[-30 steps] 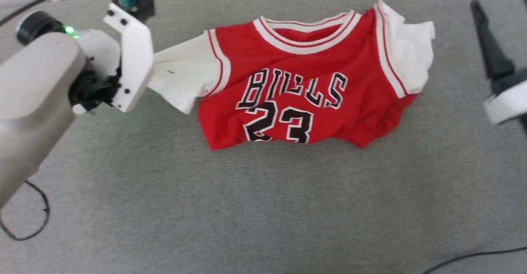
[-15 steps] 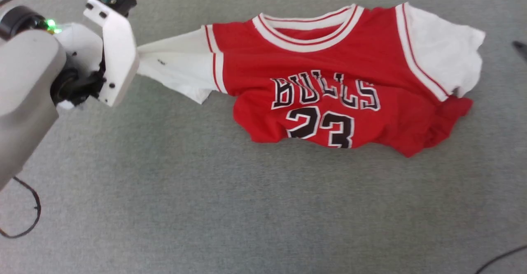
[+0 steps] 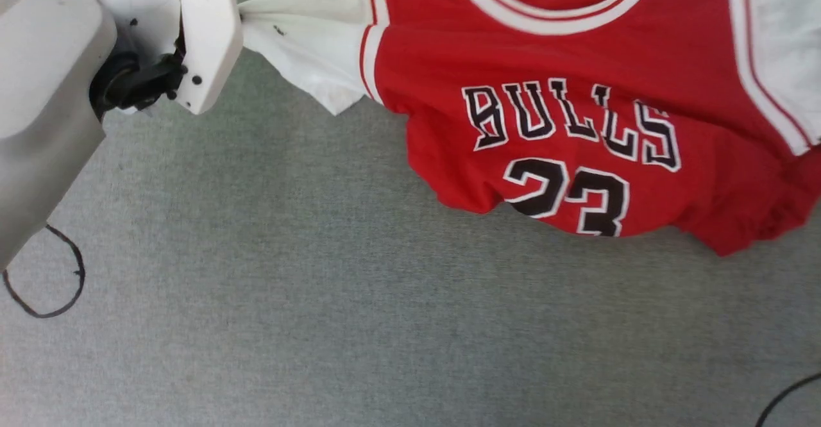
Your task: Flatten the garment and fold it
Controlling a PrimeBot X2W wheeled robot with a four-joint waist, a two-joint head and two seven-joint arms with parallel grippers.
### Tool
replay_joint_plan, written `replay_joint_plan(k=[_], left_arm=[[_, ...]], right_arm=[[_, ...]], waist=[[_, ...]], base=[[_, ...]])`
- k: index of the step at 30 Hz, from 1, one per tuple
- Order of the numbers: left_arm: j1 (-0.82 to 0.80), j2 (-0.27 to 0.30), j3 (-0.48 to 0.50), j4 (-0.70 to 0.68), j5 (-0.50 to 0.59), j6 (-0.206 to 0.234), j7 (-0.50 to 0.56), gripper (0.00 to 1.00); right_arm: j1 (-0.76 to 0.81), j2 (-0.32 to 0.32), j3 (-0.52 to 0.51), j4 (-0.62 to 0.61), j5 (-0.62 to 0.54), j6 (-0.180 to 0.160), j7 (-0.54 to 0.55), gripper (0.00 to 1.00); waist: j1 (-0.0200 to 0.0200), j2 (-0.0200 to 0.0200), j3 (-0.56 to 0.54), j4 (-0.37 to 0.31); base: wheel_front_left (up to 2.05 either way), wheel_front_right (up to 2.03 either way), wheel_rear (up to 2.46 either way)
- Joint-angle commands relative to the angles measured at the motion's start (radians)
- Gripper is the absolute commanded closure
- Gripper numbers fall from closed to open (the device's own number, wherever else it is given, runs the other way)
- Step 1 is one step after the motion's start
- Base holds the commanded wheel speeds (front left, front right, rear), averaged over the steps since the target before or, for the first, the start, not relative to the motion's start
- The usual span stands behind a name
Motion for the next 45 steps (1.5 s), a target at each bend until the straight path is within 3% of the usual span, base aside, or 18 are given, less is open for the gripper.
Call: replay_joint_plan(k=[1,8,9,10,21,34,45], left_arm=[[-0.011,0.002,0.002,0.002,0.006,-0.005,-0.008,1.0],[-0.008,0.003,-0.004,0.015,-0.001,-0.005,-0.023,1.0],[-0.007,0.004,-0.004,0.018,-0.002,-0.005,-0.024,1.0],[-0.006,0.006,-0.005,0.021,-0.004,-0.005,-0.027,1.0],[0.041,0.0,-0.013,0.095,-0.015,-0.006,-0.104,1.0],[0.038,-0.007,0.011,0.168,0.054,-0.001,-0.372,1.0],[-0.108,-0.048,0.084,0.193,0.163,0.102,-0.652,1.0]], right_arm=[[-0.006,0.012,-0.001,0.015,0.008,-0.001,-0.011,0.0],[0.049,0.021,0.086,0.051,0.011,-0.001,-0.025,0.0],[0.052,0.021,0.096,0.049,0.016,-0.001,-0.03,0.56],[0.051,0.021,0.103,0.047,0.021,-0.001,-0.039,1.0],[-0.014,0.044,0.125,0.061,0.034,-0.001,-0.244,1.0],[-0.056,0.009,0.178,-0.034,0.045,-0.001,-0.558,1.0],[-0.16,0.073,0.06,0.059,-0.069,-0.001,-0.787,1.0]], waist=[[-0.0003,0.0,0.041,0.032],[-0.0003,0.0,0.045,0.025],[-0.0003,0.0,0.043,0.021],[-0.0003,0.0,0.041,0.017],[-0.0003,0.0,-0.07,-0.04],[-0.0003,0.0,-0.286,-0.086],[-0.0003,0.0,-0.4,-0.096]], base=[[0.0,0.0,0.0],[0.0,0.0,0.0],[0.0,0.0,0.0],[0.0,0.0,0.0],[0.0,0.0,0.0],[0.0,0.0,0.0],[0.0,0.0,0.0]])
